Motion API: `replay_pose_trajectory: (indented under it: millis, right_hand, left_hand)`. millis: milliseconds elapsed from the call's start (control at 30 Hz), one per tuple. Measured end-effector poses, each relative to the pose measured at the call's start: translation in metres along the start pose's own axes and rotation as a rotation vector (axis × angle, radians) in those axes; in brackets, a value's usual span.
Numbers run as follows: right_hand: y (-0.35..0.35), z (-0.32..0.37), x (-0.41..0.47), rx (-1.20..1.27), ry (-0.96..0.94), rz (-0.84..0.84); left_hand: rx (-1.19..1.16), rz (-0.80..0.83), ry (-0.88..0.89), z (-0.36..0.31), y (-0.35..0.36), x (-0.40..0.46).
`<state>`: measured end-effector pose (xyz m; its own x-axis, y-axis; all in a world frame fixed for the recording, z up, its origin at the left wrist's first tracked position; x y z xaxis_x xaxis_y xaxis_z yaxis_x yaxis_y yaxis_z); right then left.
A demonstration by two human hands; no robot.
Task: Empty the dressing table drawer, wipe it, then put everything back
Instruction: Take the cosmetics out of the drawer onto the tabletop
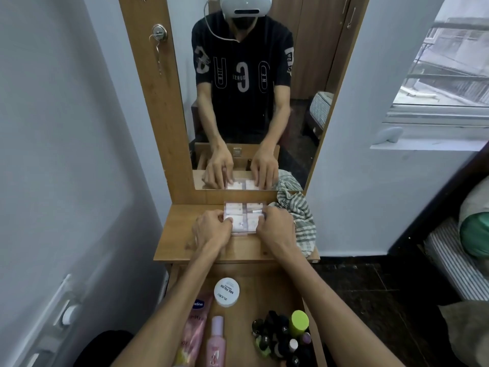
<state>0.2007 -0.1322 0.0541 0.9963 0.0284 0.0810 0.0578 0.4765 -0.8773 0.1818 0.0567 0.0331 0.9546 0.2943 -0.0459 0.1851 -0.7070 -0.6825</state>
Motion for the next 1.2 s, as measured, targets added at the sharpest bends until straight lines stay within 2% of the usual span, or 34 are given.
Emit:
replay_pose_trajectory:
  millis: [133,233,333,400,467,567,700,800,1000,1200]
  right_hand:
    - [-0.005,0.002,0.008,0.007,-0.02,-0.001]
    - [-0.014,0.006,-0.004,0.05,-0.084,-0.059]
    - [-0.029,0.007,-0.036,0.109,-0.154,-0.141]
    - [-0.038,0.004,-0.062,0.168,-0.209,-0.123]
    - [-0.039,-0.007,-0.086,0.194,-0.23,-0.033]
    - [-0.039,-0.026,-0.116,0.128,-0.229,0.13]
    - [-0.03,-0.052,-0.15,-0.056,-0.235,0.418]
    - [-0.019,-0.068,-0.164,-0.102,-0.223,0.5]
    - [-0.007,-0.072,-0.168,-0.074,-0.247,0.499]
    - [-0.001,-0.078,-0.163,-0.074,-0.229,0.487]
  left_hand:
    - [-0.034,0.026,-0.011,0.003,0.003,0.01]
    - [-0.023,-0.059,0.024,0.002,-0.007,-0.002]
    - [-0.119,-0.205,0.169,-0.014,-0.023,-0.048]
    - [-0.164,-0.226,0.304,-0.026,-0.025,-0.083]
    - [-0.175,-0.138,0.427,-0.032,-0.016,-0.112]
    - [-0.089,0.085,0.526,-0.029,0.013,-0.141]
    - [0.05,0.396,0.504,-0.007,0.055,-0.158]
    - [0.179,0.539,0.462,0.004,0.075,-0.161]
    - [0.285,0.637,0.444,-0.004,0.096,-0.163]
    - [0.324,0.613,0.49,-0.016,0.1,-0.158]
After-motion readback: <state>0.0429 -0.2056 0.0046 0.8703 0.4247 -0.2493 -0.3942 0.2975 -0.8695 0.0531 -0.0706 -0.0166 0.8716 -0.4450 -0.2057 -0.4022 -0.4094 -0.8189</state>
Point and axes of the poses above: each hand's wrist, its own x-axis towards the middle knuckle, its own y-axis out of the palm, z = x × y, the point moved 9 cm from there along x, towards the middle knuckle, and after that the axes turned 6 degrees about z, right-handed, at the moved point
